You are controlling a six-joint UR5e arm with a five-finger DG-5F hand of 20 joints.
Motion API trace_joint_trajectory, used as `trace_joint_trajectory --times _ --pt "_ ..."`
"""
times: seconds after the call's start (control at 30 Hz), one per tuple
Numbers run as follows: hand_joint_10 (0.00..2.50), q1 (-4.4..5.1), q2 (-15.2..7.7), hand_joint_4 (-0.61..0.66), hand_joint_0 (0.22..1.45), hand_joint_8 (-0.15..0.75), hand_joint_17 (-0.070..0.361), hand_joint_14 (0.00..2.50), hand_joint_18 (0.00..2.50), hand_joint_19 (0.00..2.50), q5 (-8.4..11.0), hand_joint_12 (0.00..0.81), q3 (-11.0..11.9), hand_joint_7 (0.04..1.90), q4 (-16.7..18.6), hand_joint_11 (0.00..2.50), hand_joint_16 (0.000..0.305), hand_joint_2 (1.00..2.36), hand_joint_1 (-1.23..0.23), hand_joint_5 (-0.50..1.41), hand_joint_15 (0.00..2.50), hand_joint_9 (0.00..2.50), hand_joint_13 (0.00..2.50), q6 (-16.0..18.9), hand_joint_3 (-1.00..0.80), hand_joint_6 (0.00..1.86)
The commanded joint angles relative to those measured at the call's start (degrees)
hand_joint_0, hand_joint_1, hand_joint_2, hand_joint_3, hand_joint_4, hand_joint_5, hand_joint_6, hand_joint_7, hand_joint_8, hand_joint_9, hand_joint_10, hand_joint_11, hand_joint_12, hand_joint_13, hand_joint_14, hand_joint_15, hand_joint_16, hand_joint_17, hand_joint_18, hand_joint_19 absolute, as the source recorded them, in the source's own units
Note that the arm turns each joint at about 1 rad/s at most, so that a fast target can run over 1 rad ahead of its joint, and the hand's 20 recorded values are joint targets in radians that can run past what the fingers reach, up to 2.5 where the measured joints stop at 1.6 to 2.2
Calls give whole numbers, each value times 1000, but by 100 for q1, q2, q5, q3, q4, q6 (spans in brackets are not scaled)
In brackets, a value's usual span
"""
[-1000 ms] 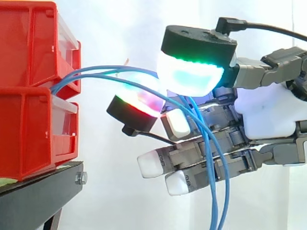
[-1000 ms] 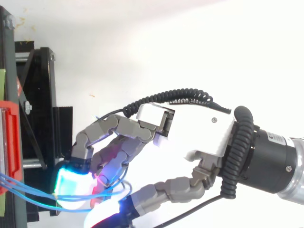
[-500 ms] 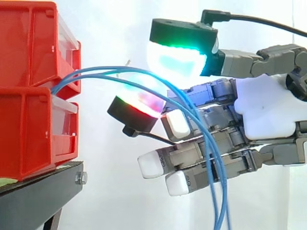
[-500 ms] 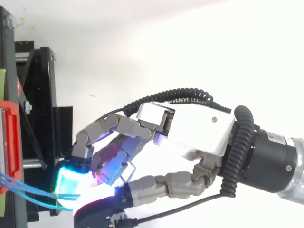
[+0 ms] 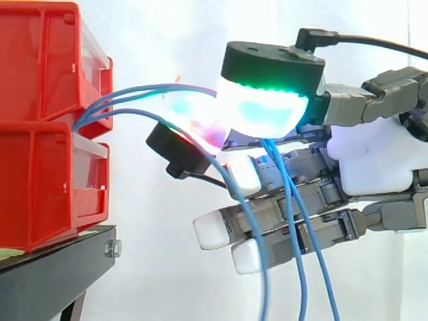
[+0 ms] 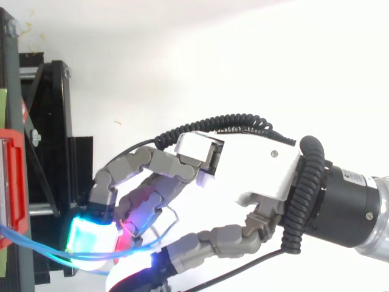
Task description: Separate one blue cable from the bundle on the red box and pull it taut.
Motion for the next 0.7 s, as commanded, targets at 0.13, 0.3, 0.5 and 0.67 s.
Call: trace_joint_trajectory --times 0.13,0.3,0.5,0.67 --pt "19 0 1 57 586 235 93 18 589 559 8 313 -1 804 -8 535 41 1000 -856 -85 450 1108 753 0 -500 910" --pt "17 0 1 79 478 264 108 17 609 574 8 352 8 830 -8 501 48 1000 -718 -75 451 1156 779 0 -500 892" --pt "19 0 1 87 473 278 111 19 593 594 8 357 -1 844 -8 499 49 1000 -635 -76 449 1145 767 0 -500 879" --pt "19 0 1 60 570 254 97 20 556 602 8 332 -1 892 -8 522 43 1011 -714 -79 458 1134 751 0 -366 883"
